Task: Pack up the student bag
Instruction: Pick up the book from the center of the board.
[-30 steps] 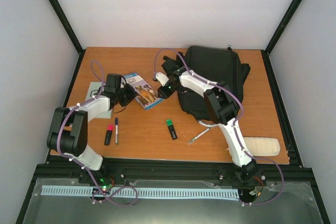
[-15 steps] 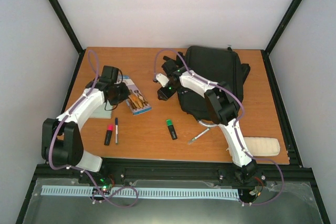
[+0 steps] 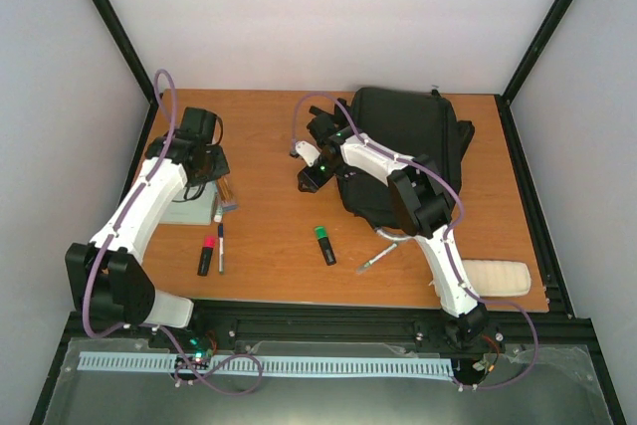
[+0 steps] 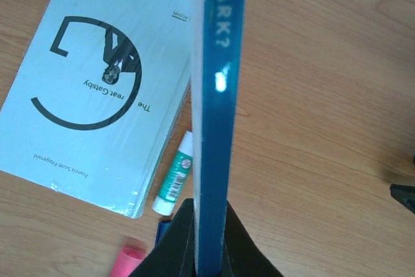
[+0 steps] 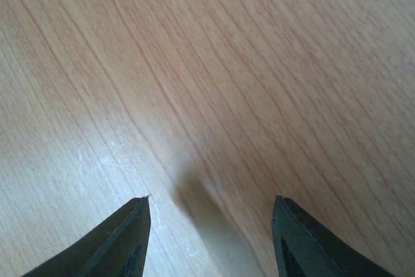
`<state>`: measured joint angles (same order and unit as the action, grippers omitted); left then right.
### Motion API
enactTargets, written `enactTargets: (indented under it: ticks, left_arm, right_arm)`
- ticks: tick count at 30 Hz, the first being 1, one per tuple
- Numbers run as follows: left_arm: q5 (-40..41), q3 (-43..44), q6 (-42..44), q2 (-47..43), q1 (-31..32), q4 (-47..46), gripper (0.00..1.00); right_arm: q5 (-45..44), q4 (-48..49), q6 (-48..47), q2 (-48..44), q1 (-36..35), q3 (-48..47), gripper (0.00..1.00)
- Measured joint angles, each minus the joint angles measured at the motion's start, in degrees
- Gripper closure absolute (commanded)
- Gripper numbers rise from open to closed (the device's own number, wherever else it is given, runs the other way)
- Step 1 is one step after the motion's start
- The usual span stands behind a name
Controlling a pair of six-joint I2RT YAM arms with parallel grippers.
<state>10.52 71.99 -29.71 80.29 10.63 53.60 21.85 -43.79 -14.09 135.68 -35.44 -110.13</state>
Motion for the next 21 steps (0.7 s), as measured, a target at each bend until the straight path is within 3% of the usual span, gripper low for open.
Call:
enactTargets:
  ticks: [21]
  left_arm:
    - [-3.4,-1.7,1.3,-1.1,0.0,-0.2,0.99]
  right_arm:
    - [0.3,-0.2,0.0,-0.1,0.0,0.1,0.47]
